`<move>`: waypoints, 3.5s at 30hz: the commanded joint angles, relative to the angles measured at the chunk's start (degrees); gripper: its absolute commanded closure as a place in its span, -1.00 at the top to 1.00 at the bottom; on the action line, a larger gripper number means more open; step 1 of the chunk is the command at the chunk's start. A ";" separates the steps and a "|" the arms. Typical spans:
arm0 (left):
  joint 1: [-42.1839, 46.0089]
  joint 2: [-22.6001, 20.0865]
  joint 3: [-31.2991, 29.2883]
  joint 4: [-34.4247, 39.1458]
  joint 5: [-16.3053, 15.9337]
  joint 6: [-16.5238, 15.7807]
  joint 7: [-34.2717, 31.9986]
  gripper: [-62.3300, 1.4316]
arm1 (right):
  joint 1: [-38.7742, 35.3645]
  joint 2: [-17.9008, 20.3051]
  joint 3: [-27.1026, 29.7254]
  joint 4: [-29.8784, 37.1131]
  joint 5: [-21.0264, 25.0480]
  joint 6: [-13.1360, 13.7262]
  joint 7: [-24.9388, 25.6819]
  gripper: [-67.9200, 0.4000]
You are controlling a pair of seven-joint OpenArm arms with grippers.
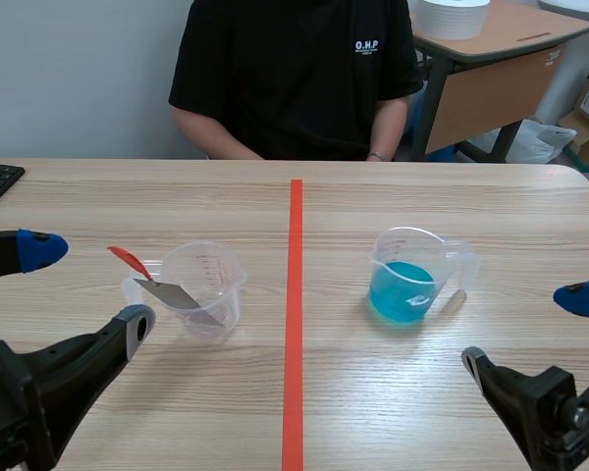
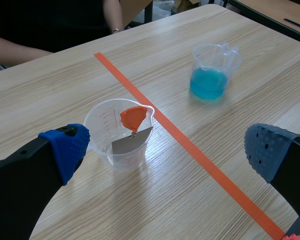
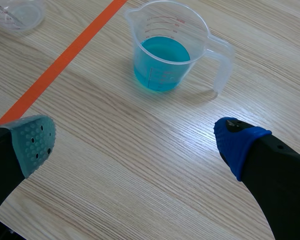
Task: Do the redox reaction experiment.
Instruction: 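Lift the metal plate out of the left beaker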
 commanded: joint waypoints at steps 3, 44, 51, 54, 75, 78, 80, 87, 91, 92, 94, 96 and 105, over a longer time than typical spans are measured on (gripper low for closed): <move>-0.02 0.31 -0.37 0.79 -0.33 -0.07 0.98 1.00 | 0.81 0.31 0.74 1.03 0.20 -0.20 0.81 0.96; 11.63 5.77 -8.87 -10.64 3.10 5.55 -4.74 1.00 | 0.83 0.33 0.74 1.03 0.20 -0.20 0.02 0.96; 15.17 9.35 -10.38 -18.16 3.08 8.92 -4.90 1.00 | 2.93 0.35 0.74 1.03 -0.02 0.59 -0.37 0.96; 15.39 10.51 -10.40 -22.49 3.08 9.25 -4.94 1.00 | 4.35 0.33 0.66 1.03 -0.09 1.33 -0.39 0.96; 7.52 12.94 -6.73 -44.44 6.86 9.35 -8.46 1.00 | 26.01 0.63 -21.97 1.03 -10.88 3.98 -0.42 0.96; 6.58 12.94 -5.35 -46.05 7.48 9.38 -8.48 1.00 | 29.40 0.63 -26.84 1.03 -12.50 3.96 -0.42 0.96; 6.21 12.94 -4.66 -46.95 7.50 9.38 -8.55 1.00 | 31.47 0.61 -29.99 1.01 -12.66 3.93 -0.42 0.96; 5.75 12.96 -2.82 -48.30 7.45 9.38 -8.46 1.00 | 38.86 0.44 -40.39 0.92 -13.90 3.89 -0.42 0.96; 5.70 12.94 -2.82 -48.33 7.43 9.38 -8.31 1.00 | 43.32 -0.70 -45.68 -1.49 -13.97 3.87 0.02 0.96; 5.70 12.94 -2.82 -48.33 7.43 9.38 -8.31 1.00 | 44.41 -1.27 -47.04 -2.54 -13.97 3.89 0.04 0.96; 5.70 12.94 -2.82 -48.33 7.43 9.38 -8.31 1.00 | 46.34 -2.45 -49.53 -4.70 -14.19 3.89 0.15 0.96; 5.70 12.94 -2.82 -48.33 7.43 9.38 -8.31 1.00 | 47.98 -3.76 -51.87 -6.78 -15.21 3.87 1.18 0.96; 5.70 12.94 -2.82 -48.33 7.43 9.38 -8.31 1.00 | 53.27 -9.77 -58.27 -14.40 -16.52 1.88 4.48 0.96</move>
